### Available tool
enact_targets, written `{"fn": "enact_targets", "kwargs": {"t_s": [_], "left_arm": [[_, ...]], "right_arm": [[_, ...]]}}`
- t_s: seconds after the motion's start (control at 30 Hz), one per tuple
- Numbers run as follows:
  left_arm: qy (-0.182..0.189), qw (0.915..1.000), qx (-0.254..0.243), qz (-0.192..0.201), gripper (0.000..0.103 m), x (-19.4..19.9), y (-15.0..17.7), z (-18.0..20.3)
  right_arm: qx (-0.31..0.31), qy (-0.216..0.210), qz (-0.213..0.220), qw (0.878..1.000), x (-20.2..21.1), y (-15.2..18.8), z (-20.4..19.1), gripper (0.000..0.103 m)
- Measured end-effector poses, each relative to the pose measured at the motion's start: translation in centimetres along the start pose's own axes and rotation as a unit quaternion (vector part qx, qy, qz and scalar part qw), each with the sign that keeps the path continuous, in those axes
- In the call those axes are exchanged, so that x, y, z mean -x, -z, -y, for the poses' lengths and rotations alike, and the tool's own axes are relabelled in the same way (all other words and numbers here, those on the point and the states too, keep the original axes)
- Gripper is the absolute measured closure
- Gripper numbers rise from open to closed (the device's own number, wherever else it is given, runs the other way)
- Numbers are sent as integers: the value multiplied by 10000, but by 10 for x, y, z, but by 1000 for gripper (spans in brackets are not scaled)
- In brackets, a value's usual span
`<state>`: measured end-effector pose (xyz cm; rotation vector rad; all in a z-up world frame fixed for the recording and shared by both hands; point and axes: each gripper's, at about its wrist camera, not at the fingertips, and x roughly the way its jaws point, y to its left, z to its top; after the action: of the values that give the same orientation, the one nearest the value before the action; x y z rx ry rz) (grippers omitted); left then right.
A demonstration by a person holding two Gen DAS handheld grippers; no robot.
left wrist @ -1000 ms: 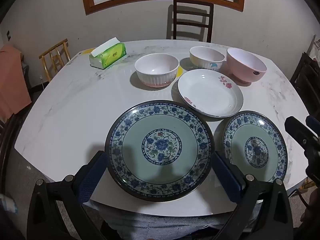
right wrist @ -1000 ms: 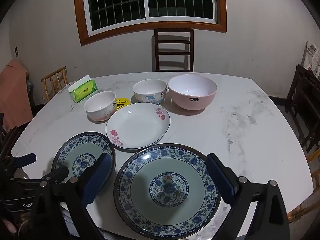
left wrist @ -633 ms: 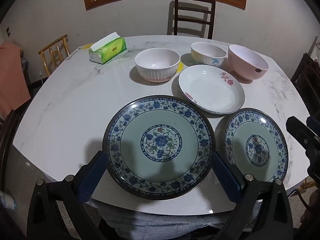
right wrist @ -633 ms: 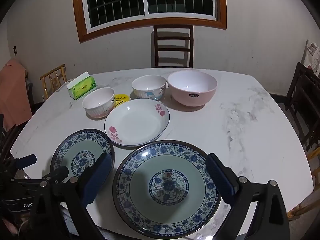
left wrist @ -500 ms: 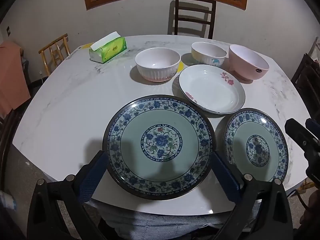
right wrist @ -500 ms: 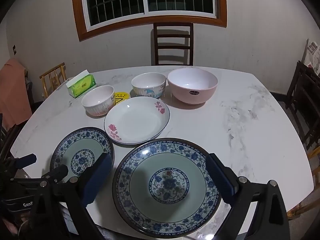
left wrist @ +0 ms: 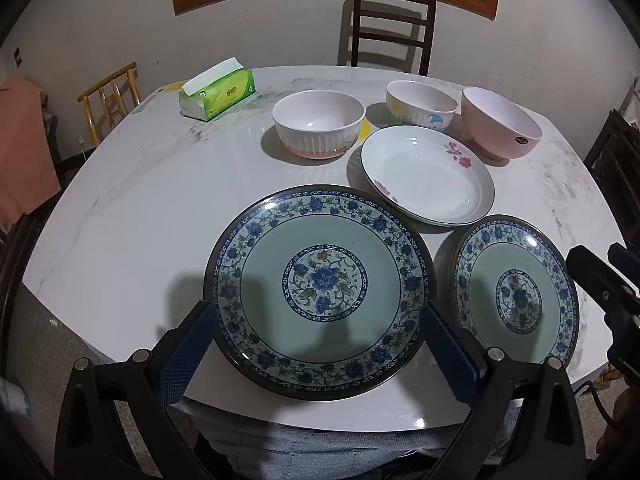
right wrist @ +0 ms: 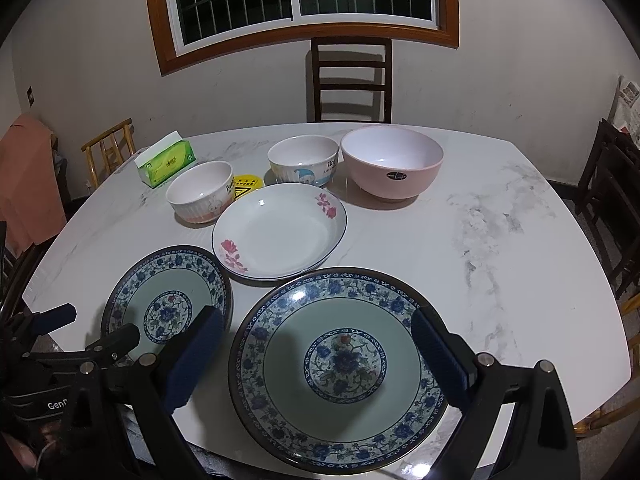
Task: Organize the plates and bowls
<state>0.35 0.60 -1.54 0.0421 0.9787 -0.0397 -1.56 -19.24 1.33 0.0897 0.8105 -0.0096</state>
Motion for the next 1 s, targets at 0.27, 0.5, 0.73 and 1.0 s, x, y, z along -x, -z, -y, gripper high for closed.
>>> {"fn": "enact_targets", "kwargs": {"t_s": [0.27, 0.5, 0.73, 1.0], "left_arm": [[9, 10000, 41, -40, 3, -5, 0, -2], [13, 10000, 41, -39, 3, -6, 1, -3], [11, 10000, 38, -46, 3, -6, 1, -4], [5, 10000, 51, -54, 3, -8, 5, -6]], "right_arm": [[-2, 3, -4, 10000, 0, -1, 0, 6], [-13, -5, -12, 10000, -1, -1, -1, 6], [-30, -23, -28, 10000, -1, 0, -1, 6], [-37, -48, -49, 10000, -1, 0, -1, 6]]}}
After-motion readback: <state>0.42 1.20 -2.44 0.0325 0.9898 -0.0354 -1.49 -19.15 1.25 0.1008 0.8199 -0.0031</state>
